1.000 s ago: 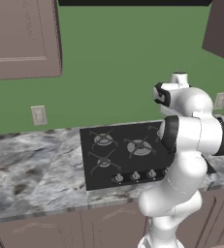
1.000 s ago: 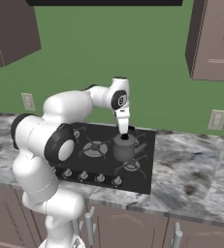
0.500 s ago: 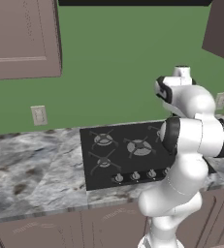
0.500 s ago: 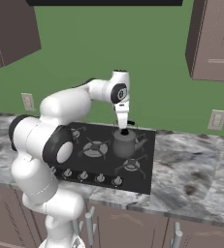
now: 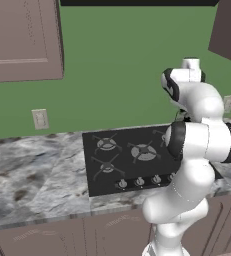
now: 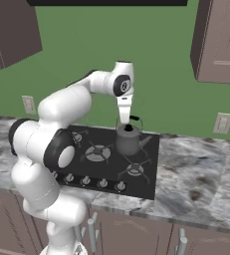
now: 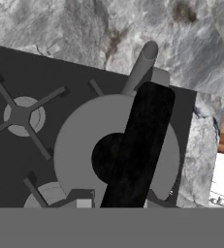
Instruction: The kettle is done boiling. Turn off the stove, then wait for 300 timesteps before moving the kettle to the dining table.
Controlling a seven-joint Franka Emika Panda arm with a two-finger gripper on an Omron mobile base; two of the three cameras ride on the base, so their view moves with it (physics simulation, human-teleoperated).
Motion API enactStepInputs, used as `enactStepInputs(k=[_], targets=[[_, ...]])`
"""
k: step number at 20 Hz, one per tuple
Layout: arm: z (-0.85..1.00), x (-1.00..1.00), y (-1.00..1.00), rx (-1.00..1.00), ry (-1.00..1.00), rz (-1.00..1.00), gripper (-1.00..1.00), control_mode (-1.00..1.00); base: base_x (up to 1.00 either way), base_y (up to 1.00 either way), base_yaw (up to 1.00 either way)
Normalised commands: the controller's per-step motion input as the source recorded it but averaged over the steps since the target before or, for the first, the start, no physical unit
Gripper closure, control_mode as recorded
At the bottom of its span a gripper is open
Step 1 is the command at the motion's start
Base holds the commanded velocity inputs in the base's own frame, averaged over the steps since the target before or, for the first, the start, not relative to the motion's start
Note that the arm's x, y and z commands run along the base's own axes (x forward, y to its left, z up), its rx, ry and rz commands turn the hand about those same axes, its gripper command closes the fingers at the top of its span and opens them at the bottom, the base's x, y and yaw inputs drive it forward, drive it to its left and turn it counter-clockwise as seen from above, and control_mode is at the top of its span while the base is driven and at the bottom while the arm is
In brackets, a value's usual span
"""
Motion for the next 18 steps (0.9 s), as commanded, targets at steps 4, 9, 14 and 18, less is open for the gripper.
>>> enactStepInputs(k=[4,9,14,18], targets=[[0.28,-0.07,-0.11,0.00,0.00,-0.06,1.00,-1.00,0.00,0.00,0.00],[0.02,-0.03,-0.05,0.00,0.00,-0.02,1.00,-1.00,0.00,0.00,0.00],[0.00,0.00,0.00,0.00,0.00,0.00,1.00,-1.00,0.00,0.00,0.00],[0.00,-0.11,-0.04,0.00,-0.03,0.00,1.00,1.00,-0.22,-0.12,-0.03]])
